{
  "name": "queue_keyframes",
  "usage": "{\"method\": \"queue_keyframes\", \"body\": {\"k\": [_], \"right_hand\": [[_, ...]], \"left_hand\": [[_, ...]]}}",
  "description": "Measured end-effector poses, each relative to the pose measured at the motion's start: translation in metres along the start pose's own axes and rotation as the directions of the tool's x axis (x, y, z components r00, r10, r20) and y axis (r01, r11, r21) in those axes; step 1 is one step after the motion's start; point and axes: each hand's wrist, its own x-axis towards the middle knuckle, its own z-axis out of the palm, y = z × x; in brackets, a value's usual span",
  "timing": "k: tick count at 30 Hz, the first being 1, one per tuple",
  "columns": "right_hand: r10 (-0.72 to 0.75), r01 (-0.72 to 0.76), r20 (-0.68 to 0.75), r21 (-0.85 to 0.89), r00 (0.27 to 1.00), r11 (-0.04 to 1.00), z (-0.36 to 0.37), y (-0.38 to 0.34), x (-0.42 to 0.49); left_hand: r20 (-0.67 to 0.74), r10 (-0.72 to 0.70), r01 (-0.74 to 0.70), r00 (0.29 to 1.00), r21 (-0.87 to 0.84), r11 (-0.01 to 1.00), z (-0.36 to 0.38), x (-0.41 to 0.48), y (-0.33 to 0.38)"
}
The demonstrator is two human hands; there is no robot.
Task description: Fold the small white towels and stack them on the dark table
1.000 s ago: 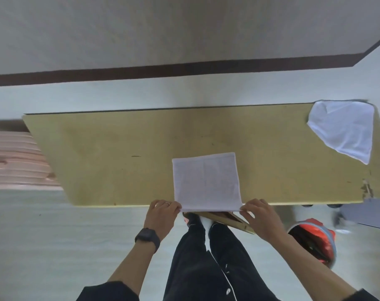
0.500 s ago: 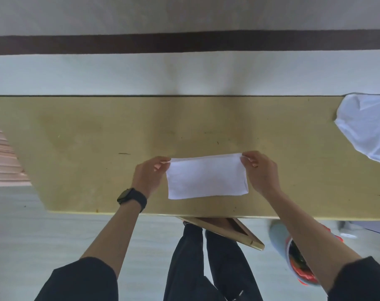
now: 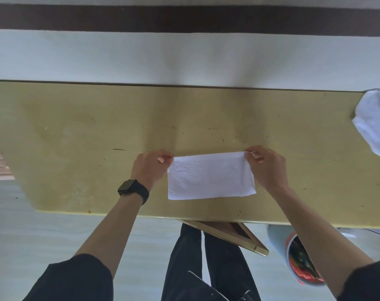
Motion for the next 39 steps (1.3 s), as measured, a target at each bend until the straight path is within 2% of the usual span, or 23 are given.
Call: {"method": "queue_keyframes", "body": {"k": [6, 11, 14, 17, 19, 22, 25, 28, 33, 35, 37, 39], "right_hand": [[0.019, -0.018, 0.026, -0.015, 0.999, 1.000, -0.004, -0.004, 0.008], [0.127, -0.130, 0.095, 0.026, 0.987, 0.991, -0.010, -0.006, 0.014], [0.212, -0.218, 0.054, 0.166, 0.976, 0.962, -0.018, -0.007, 0.000], [0.300, -0.291, 0.000, 0.245, 0.954, 0.925, -0.028, -0.005, -0.038], [0.340, -0.349, 0.080, 0.260, 0.937, 0.900, -0.028, 0.000, -0.065], [0.365, -0.409, 0.214, 0.225, 0.906, 0.884, -0.020, 0.010, -0.088], [0.381, -0.425, 0.217, 0.216, 0.899, 0.879, -0.012, 0.021, -0.095], [0.420, -0.455, 0.181, 0.276, 0.890, 0.846, -0.004, 0.029, -0.100], [0.454, -0.462, 0.093, 0.250, 0.886, 0.851, 0.000, 0.029, -0.102], [0.437, -0.439, 0.046, 0.151, 0.898, 0.886, -0.002, 0.024, -0.103], [0.345, -0.344, -0.040, 0.027, 0.938, 0.939, 0.001, 0.017, -0.104], [0.140, -0.147, -0.138, -0.042, 0.981, 0.988, 0.011, 0.005, -0.102]], "left_hand": [[-0.010, 0.021, -0.021, 1.000, 0.072, 0.997, 0.002, 0.000, -0.002], [-0.022, 0.049, -0.046, 0.999, 0.116, 0.992, 0.002, -0.003, 0.001], [-0.079, 0.210, -0.168, 0.974, 0.364, 0.916, 0.011, -0.009, 0.007], [-0.115, 0.415, -0.335, 0.903, 0.416, 0.845, 0.034, -0.024, 0.025], [-0.049, 0.517, -0.460, 0.855, 0.389, 0.798, 0.055, -0.033, 0.044], [0.142, 0.599, -0.606, 0.788, 0.355, 0.712, 0.091, -0.040, 0.071], [0.305, 0.590, -0.664, 0.748, 0.361, 0.655, 0.119, -0.041, 0.082], [0.337, 0.560, -0.654, 0.757, 0.383, 0.653, 0.130, -0.039, 0.081], [0.337, 0.553, -0.648, 0.762, 0.411, 0.642, 0.133, -0.040, 0.082], [0.328, 0.569, -0.657, 0.754, 0.394, 0.643, 0.129, -0.042, 0.082], [0.269, 0.572, -0.629, 0.775, 0.416, 0.657, 0.120, -0.045, 0.077], [0.171, 0.529, -0.545, 0.831, 0.438, 0.715, 0.111, -0.050, 0.062]]}}
